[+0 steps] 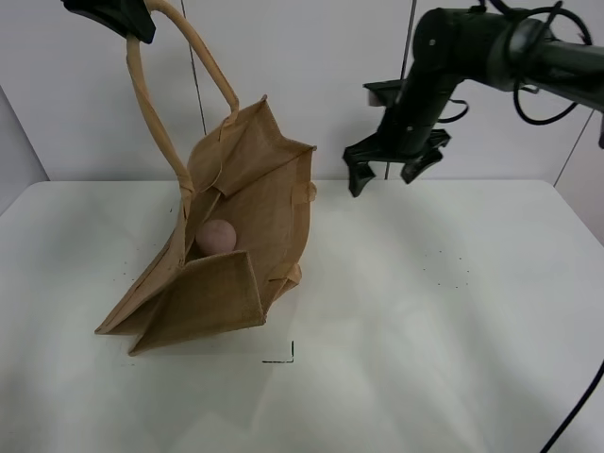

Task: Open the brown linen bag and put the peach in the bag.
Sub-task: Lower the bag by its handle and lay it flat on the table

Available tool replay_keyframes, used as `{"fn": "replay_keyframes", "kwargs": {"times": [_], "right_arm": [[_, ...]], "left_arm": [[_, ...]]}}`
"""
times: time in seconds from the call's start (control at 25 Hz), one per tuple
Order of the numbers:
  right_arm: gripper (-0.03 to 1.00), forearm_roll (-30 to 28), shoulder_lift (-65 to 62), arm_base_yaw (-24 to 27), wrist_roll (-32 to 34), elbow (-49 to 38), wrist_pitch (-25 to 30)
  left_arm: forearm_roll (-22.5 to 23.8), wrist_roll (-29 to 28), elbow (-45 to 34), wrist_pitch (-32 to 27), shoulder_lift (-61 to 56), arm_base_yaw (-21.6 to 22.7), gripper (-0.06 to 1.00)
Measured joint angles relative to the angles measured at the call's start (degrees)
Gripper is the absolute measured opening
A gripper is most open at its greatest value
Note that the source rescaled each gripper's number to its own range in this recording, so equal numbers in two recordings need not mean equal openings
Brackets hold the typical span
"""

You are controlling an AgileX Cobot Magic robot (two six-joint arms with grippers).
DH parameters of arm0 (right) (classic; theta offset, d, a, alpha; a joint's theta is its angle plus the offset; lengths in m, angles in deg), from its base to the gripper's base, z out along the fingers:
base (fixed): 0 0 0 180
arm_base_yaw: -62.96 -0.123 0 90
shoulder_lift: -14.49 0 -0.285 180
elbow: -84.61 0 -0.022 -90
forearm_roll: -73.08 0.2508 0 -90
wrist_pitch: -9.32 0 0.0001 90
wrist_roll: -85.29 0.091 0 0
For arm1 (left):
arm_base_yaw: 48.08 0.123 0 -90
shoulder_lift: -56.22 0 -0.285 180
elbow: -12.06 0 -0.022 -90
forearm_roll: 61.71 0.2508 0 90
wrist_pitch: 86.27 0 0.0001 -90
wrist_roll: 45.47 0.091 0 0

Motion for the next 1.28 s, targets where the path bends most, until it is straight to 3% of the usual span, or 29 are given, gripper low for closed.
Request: {"fn": "replay_keyframes", "kwargs": {"times": [0.12,0.32,0.68,0.84,1.28], "right_arm": [[1.0,-0.29,0.0,6.98,0.06,0.0,0.11],[1.0,-0.53,0.0,13.73,0.13,0.0,2.06],[1.0,-0.77,-3.22,15.85,1.48,-4.2,4.45],[1.0,-0.94,-11.84,15.85,1.65,-14.28,4.39],[1.0,-0.98,-49.7,15.73,1.65,-55.22,4.56]], "left_arm": [[0.0,0.0,0.0,0.0,0.0,0.0,0.0],[0.0,0.0,0.0,0.0,0.0,0.0,0.0],[0.0,0.0,0.0,0.0,0.0,0.0,0.0],[0.0,0.0,0.0,0.0,0.0,0.0,0.0],[0.0,0.0,0.0,0.0,0.0,0.0,0.0]]}}
